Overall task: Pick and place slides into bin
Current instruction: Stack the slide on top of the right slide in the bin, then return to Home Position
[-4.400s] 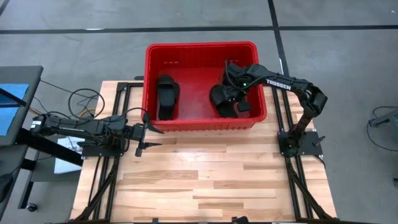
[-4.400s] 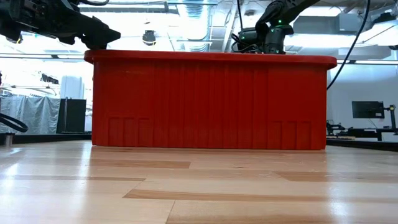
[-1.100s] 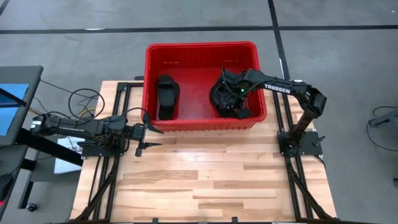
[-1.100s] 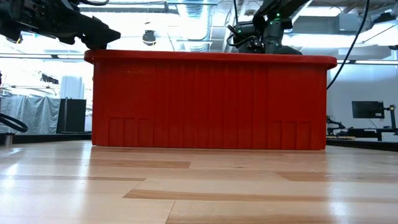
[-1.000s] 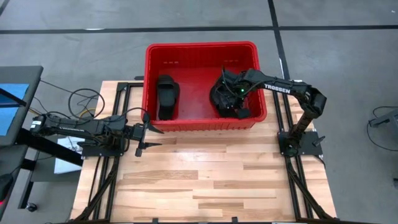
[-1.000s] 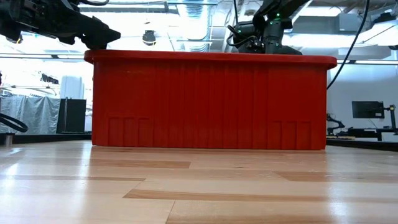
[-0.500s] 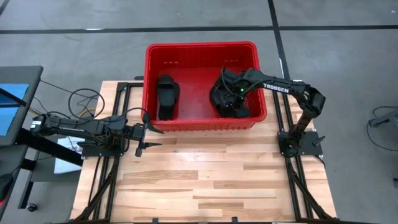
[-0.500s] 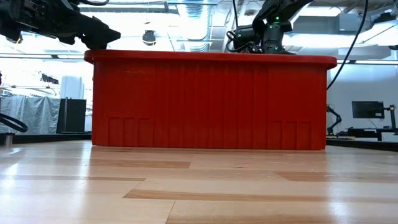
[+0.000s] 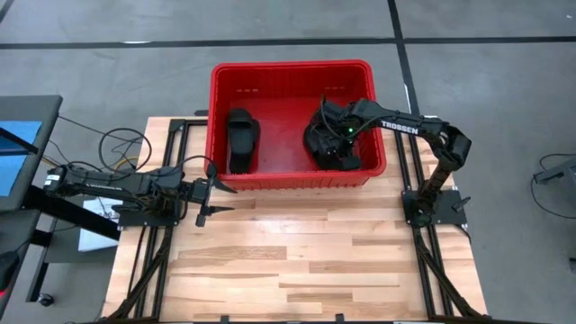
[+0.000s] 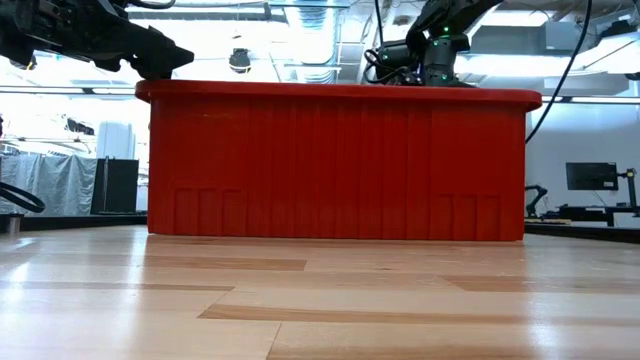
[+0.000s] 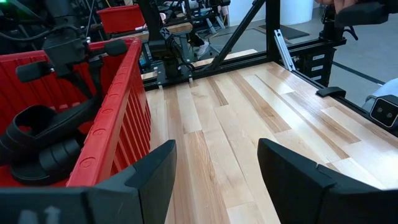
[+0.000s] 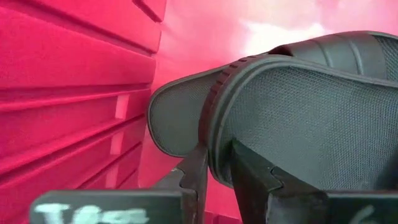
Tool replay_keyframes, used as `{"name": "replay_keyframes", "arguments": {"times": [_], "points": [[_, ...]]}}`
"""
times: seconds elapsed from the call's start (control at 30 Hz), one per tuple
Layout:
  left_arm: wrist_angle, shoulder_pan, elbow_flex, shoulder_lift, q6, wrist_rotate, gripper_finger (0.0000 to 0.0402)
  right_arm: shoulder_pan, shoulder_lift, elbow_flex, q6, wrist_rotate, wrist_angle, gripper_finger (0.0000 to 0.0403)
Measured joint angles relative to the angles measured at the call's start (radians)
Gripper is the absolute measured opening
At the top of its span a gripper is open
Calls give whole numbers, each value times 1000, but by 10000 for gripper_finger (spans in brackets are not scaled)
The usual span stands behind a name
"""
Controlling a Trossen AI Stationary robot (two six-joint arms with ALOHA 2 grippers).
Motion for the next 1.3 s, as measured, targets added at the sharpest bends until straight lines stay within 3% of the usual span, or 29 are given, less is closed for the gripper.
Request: {"name": "replay_keyframes", "arguments": {"times": [0.37, 0.7, 0.87, 1.1, 1.3], "points": [[0, 0, 0, 0, 0, 0, 219, 1, -2, 2, 19, -4, 22, 71], [0, 0, 0, 0, 0, 0, 219, 1, -2, 2, 52, 65, 43, 186], [0, 0, 0, 0, 0, 0, 219, 0, -3, 3, 29, 73, 39, 221], [0, 0, 0, 0, 0, 0, 219, 0, -4, 16, 0, 73, 23, 229], [0, 0, 0, 0, 0, 0, 219, 0, -4, 119, 5, 61, -44, 226]]}}
